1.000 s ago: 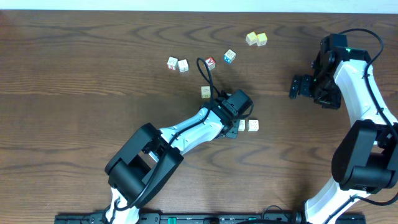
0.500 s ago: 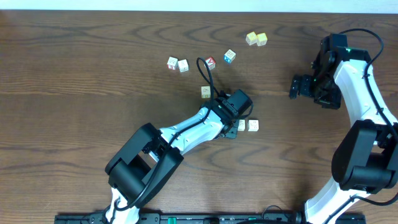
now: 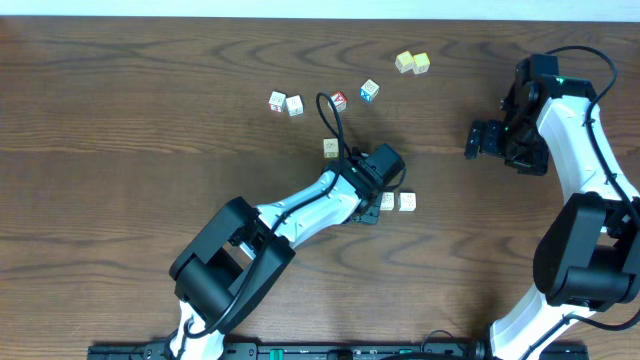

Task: Lift 4 blocks
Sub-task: 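Lower the soccer-ball block beside the left 8 block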

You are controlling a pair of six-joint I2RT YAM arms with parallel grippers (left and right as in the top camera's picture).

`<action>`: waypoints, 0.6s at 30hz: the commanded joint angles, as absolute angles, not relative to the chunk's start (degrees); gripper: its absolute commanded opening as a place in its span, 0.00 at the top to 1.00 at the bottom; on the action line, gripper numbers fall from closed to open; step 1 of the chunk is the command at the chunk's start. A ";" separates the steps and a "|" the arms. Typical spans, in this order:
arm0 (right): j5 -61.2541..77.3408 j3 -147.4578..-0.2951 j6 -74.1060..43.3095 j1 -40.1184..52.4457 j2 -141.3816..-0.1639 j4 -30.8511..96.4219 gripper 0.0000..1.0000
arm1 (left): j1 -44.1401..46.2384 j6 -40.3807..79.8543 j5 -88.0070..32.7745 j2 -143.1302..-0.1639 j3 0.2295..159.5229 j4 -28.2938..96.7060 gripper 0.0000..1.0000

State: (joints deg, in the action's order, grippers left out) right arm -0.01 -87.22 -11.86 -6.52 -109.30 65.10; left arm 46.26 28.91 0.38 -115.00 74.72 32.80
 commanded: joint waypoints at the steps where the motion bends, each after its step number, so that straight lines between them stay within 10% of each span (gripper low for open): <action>1: -0.60 -87.96 -11.27 -6.66 -109.30 65.14 0.01 | 44.49 29.41 0.86 -113.25 76.36 35.11 0.56; 18: -0.60 -87.96 -11.27 -6.66 -109.30 65.14 0.01 | 34.81 24.14 -15.86 -107.48 76.36 37.04 0.48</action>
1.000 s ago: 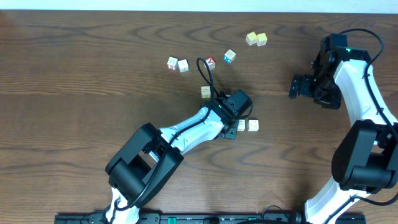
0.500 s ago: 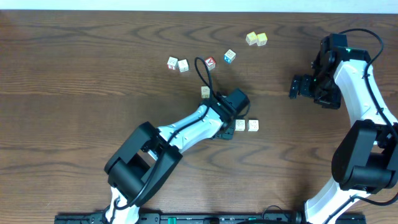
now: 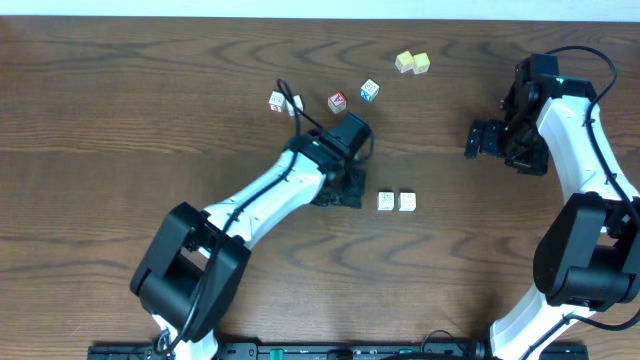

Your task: Lift 4 blocks

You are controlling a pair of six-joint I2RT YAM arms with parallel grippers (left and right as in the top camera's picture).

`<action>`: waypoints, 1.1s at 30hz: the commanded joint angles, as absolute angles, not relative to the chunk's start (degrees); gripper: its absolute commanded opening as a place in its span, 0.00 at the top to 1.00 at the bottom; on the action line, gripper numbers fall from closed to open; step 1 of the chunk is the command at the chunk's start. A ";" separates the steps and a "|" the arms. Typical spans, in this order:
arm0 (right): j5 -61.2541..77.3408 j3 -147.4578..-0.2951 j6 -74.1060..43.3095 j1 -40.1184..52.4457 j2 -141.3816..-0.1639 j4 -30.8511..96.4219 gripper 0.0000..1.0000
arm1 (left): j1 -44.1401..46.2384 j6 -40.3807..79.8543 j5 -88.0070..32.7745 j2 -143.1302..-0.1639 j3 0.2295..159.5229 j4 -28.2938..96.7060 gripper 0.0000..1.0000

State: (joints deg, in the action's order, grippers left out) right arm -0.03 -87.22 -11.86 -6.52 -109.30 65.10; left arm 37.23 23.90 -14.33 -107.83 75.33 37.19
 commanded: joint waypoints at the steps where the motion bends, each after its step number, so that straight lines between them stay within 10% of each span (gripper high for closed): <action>1: -0.60 -87.96 -11.27 -6.66 -109.30 65.12 0.01 | 34.04 26.09 -15.86 -107.48 76.36 36.71 0.49; 33: -0.60 -87.96 -11.27 -6.66 -109.30 65.12 0.01 | 41.52 42.39 -1.02 -113.25 75.88 31.83 0.49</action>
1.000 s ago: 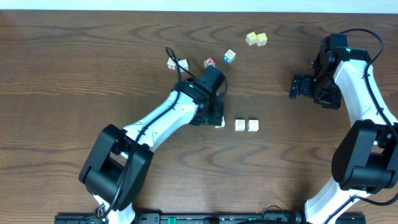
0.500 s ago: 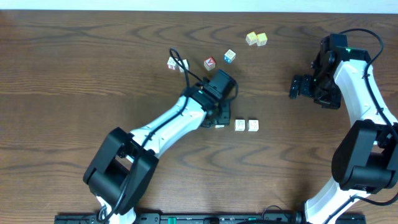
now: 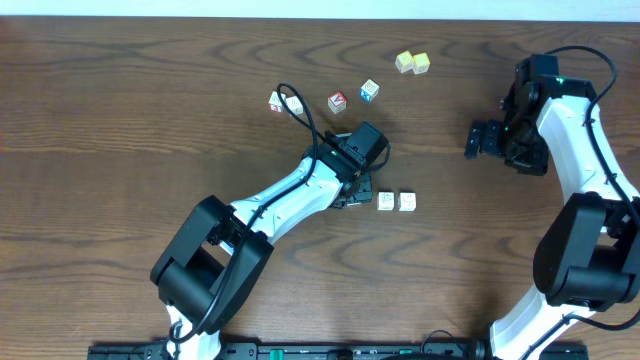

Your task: Lift 4 blocks

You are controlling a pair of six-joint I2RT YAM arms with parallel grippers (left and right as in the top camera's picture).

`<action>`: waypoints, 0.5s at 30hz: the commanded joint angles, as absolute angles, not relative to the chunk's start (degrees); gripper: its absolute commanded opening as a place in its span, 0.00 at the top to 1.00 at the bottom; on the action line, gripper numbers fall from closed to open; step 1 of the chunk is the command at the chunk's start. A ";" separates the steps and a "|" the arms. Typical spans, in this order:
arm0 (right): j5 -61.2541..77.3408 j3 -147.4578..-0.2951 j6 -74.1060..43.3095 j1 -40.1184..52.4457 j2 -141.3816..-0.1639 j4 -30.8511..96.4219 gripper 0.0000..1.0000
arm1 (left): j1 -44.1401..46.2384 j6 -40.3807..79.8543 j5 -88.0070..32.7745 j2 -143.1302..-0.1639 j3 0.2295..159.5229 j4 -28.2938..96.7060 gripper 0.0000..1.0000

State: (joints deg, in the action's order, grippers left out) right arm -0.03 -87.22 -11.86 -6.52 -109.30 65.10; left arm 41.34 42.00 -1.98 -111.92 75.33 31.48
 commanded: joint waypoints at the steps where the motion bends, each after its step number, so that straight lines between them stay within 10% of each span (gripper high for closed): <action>1: -0.60 -87.96 -11.27 -6.68 -109.30 65.12 0.01 | 41.67 42.30 -1.02 -113.27 75.88 31.83 0.49; 15: -0.60 -87.96 -11.27 -6.68 -109.30 65.12 0.01 | 42.41 41.06 -3.84 -113.27 75.88 31.81 0.49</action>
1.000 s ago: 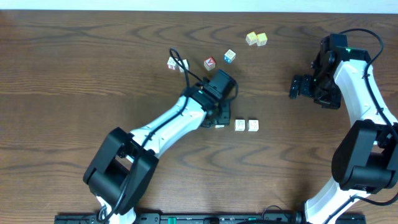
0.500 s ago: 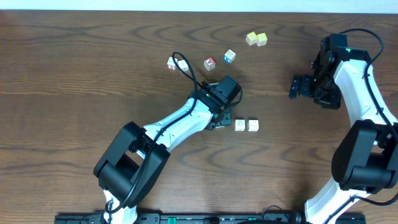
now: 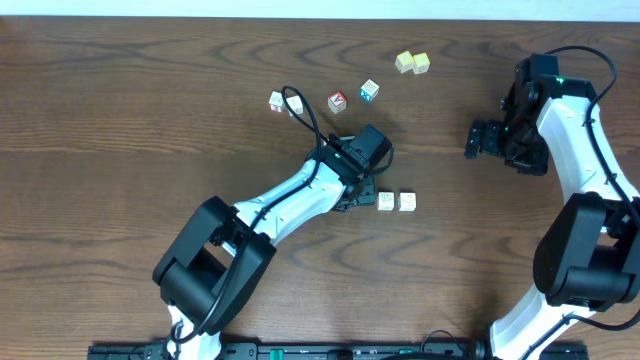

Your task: Lift 4 blocks

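Two pale blocks (image 3: 386,202) (image 3: 407,202) lie side by side at mid-table. My left gripper (image 3: 360,196) is low over the wood just left of them, close to the nearer one. Its fingers are dark and lie under the wrist, so their state is hidden. A white block (image 3: 277,101), a red block (image 3: 337,102), a blue block (image 3: 369,90) and a yellow pair (image 3: 404,62) (image 3: 421,63) lie farther back. My right gripper (image 3: 468,140) hovers at the right, pointing left, its fingertips apart and empty.
The left arm (image 3: 290,195) crosses the table from the lower left to the centre, with its cable looping near the white block. The right arm (image 3: 575,130) stands along the right side. The table's far edge (image 3: 320,18) runs behind the yellow blocks.
The left wrist and gripper have shifted a few pixels to the right, closer to the pale pair. The blocks and the right arm are where they were.
At first the left gripper was beside the pale pair, with a tan block lying free behind it. It then stood farther left, the arm covering the tan block's spot. Later it was back near the pair, where it is now; the tan block no longer shows.
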You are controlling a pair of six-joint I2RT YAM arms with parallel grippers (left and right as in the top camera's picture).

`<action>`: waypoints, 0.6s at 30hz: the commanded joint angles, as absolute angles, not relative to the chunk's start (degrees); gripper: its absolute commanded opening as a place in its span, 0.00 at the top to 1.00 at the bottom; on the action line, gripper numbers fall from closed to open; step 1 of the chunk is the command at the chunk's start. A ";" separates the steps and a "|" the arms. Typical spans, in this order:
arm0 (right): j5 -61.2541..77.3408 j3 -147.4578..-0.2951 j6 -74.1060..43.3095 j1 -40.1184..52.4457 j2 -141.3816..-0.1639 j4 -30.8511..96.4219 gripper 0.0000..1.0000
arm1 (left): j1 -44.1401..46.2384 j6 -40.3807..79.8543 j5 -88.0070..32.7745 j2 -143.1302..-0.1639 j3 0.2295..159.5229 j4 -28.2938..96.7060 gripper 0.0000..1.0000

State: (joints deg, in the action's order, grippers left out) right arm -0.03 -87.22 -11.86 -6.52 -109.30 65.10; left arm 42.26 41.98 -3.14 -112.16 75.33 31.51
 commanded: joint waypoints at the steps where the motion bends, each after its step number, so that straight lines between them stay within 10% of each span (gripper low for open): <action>1: -0.60 -87.96 -11.27 -6.66 -109.30 65.12 0.01 | 42.41 40.47 -3.81 -113.27 75.88 31.79 0.49; 18: -0.60 -87.96 -11.27 -6.66 -109.30 65.12 0.01 | 42.41 28.51 -3.84 -114.74 75.88 29.45 0.49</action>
